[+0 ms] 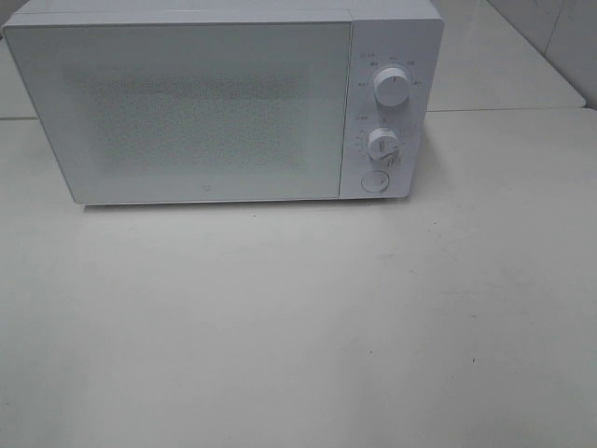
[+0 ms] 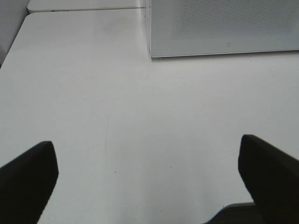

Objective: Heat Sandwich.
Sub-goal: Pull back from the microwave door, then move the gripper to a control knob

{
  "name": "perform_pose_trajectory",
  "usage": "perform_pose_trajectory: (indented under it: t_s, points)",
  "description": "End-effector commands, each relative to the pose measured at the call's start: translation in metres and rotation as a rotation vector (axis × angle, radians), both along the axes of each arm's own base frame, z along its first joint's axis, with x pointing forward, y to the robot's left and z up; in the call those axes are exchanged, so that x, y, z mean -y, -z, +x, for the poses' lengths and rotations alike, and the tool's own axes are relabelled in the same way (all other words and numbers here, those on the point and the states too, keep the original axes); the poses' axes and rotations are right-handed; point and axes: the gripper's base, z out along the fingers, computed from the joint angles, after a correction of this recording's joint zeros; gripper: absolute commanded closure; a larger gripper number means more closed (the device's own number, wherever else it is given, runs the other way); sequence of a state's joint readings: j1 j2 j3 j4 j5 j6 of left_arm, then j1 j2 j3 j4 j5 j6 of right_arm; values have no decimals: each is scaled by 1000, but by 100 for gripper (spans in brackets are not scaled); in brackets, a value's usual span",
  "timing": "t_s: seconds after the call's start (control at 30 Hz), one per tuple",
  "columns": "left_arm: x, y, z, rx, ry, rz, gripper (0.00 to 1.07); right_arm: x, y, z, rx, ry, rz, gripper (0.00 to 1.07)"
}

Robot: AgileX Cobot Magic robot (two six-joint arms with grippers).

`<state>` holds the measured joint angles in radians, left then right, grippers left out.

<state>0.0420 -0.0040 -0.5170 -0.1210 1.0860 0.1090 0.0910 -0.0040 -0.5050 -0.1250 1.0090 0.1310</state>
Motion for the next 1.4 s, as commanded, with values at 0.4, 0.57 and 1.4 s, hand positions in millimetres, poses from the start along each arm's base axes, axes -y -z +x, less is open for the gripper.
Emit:
perform_pose_trajectory:
  t_s: [0.4,0.57,1.4]
  points:
    - [1,-1,-3,33,4,-3,9,0,0,-3,33,5,-3,32]
    - [1,-1,-3,33,4,-3,9,0,0,-3,33,5,-3,32]
    - [1,-1,-3,33,4,-3,9,0,-4,-2,50,5,-4,32]
